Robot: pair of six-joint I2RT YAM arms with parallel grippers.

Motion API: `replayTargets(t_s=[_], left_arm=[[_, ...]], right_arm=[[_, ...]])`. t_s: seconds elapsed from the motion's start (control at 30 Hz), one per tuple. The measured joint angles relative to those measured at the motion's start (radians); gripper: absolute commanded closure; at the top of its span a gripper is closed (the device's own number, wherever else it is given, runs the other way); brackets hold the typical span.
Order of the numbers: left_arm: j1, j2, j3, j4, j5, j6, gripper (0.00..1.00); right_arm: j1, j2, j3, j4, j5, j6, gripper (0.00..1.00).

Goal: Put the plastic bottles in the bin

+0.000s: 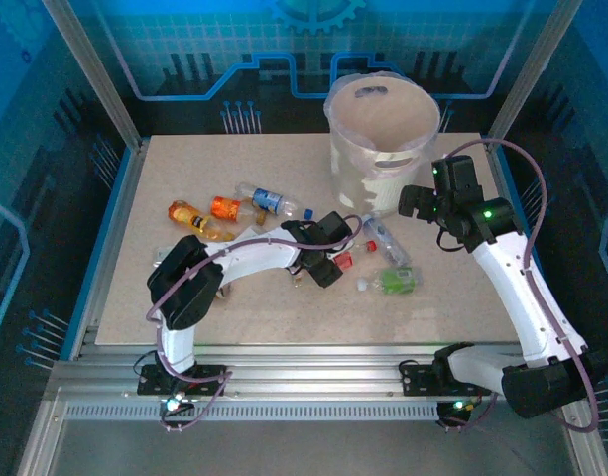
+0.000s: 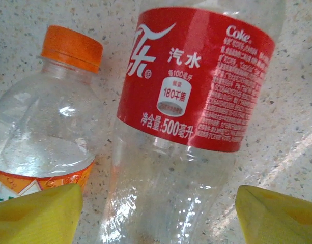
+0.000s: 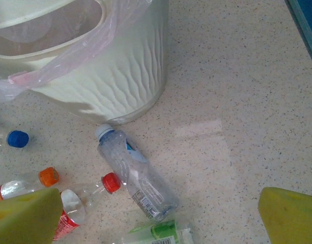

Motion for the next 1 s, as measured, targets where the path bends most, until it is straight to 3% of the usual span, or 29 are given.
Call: replayTargets(t_s=[0.47,0.7,1.0], left_arm=[[0.0,0.053,0.0,-0.018,-0.019,-0.002,0.24],[-0.006,0.053,-0.032,-0.019,-0.019,-0.008,0.32],[-0.024,0.043,-0.071,-0.014,-0.018,-0.032,0.49]], right_arm=[[-0.005,0.032,-0.005,0.003,0.0,0.0,0.0],[-0.005,0.037,-0.005,0.003,-0.001,0.0,0.0],[-0.005,0.045,-0.005,0.01,-0.009,0.004,0.0]])
